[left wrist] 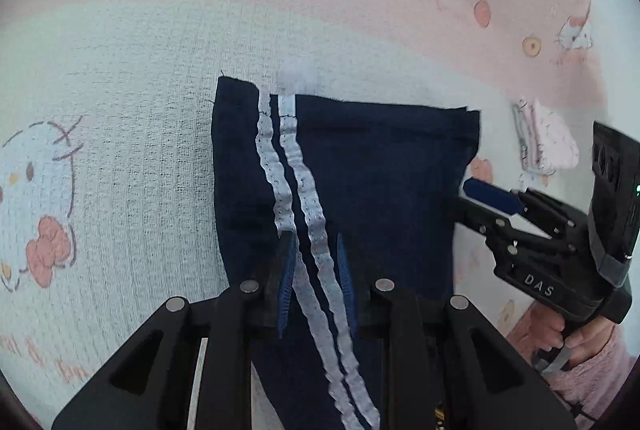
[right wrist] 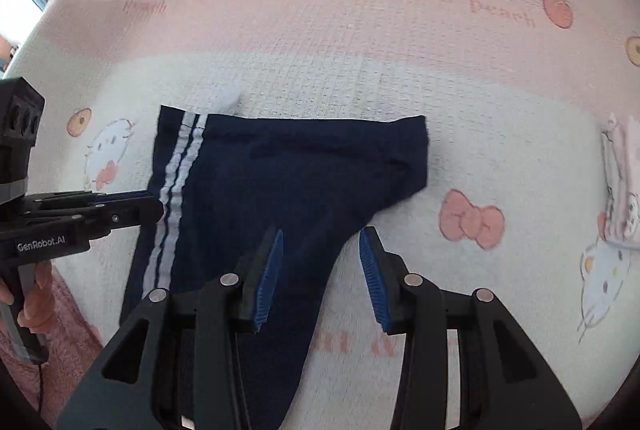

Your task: Fold clothes

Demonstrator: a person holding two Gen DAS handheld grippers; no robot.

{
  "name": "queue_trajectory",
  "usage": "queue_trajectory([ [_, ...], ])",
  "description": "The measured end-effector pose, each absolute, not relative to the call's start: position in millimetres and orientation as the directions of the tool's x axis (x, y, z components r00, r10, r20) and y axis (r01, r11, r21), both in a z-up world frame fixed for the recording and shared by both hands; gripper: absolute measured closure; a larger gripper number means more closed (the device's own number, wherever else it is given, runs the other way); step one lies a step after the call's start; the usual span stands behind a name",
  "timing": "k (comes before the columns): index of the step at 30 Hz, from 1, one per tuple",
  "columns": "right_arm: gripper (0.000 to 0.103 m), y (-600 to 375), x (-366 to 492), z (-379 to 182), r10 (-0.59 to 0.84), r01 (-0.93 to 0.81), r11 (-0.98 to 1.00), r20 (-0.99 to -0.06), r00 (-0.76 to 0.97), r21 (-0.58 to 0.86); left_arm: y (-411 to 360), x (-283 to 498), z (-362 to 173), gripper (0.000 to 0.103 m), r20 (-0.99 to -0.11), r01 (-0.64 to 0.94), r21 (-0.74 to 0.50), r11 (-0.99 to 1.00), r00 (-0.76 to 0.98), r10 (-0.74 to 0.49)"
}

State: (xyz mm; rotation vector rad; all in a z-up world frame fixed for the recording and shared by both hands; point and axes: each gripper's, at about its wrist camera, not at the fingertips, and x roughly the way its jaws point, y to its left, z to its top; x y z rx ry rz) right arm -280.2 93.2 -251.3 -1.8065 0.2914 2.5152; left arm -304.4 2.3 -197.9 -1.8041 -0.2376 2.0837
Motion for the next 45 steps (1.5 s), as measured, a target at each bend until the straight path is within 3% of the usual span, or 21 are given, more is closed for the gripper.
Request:
queue_trajectory([
  [6, 0.064, 132.7, -297.0, -268.3, 0.004, -0.195, -0.979, -0.949, -0.316, 0.061, -25.6, -306.0, -192.2, 0.08, -0.936, -0.186, -0.306, -0.934, -0.12, 0.331],
  [8, 0.061, 154.0, -300.5, -267.4, -0.044, -0.243, -0.962, -0.946, -0.32, 0.127, -31.6, -310.7, -185.0, 0.08, -0.941, -0.175, -0.287, -0.942, -0.131, 0.311],
  [12, 0.061, 146.2, -304.2, -246.4, -0.006, -0.212, -0.973, -0.921, -0.39, 0.096, -23.3, -324.5, -168.9, 0.079, -0.866, -0.208, -0.429, -0.879, -0.181, 0.466],
  [17, 0.061, 129.5, -328.8, -261.6, -0.011, -0.182, -0.98, -0.934, -0.357, 0.081, -10.7, -347.8, -192.8, 0.079, -0.937, -0.172, -0.266, -0.948, -0.185, 0.297],
  [22, 0.059, 153.9, -328.4, -257.5, 0.01, -0.316, -0.94, -0.918, -0.397, 0.126, -35.1, -347.7, -183.3, 0.08, -0.914, -0.071, -0.317, -0.946, -0.242, 0.325],
  [25, 0.059, 148.8, -327.1, -253.9, 0.011, -0.298, -0.946, -0.91, -0.415, 0.125, -34.0, -348.7, -180.2, 0.079, -0.877, -0.099, -0.397, -0.912, -0.251, 0.409],
  [29, 0.058, 149.5, -331.6, -267.4, 0.03, -0.275, -0.959, -0.941, -0.336, 0.067, -31.5, -348.1, -195.3, 0.079, -0.916, -0.022, -0.349, -0.937, -0.203, 0.346],
  [31, 0.058, 155.8, -330.5, -259.1, 0.01, -0.298, -0.948, -0.929, -0.37, 0.109, -34.9, -341.0, -183.4, 0.079, -0.941, 0.009, -0.28, -0.96, -0.2, 0.273],
  [36, 0.058, 121.9, -304.2, -222.3, -0.12, -0.131, -0.972, -0.895, -0.43, 0.194, -15.5, -303.1, -160.7, 0.077, -0.9, -0.092, -0.391, -0.916, -0.17, 0.401],
  [41, 0.058, 55.3, -252.3, -251.5, -0.155, -0.03, -0.985, -0.944, -0.29, 0.17, 16.0, -264.9, -195.9, 0.075, -0.962, -0.248, -0.248, -0.937, -0.054, 0.269],
  [45, 0.056, 43.7, -213.0, -265.4, -0.065, 0.038, -0.998, -0.954, -0.293, 0.056, 3.9, -242.9, -178.3, 0.074, -0.989, -0.308, -0.031, -0.951, -0.127, 0.073],
])
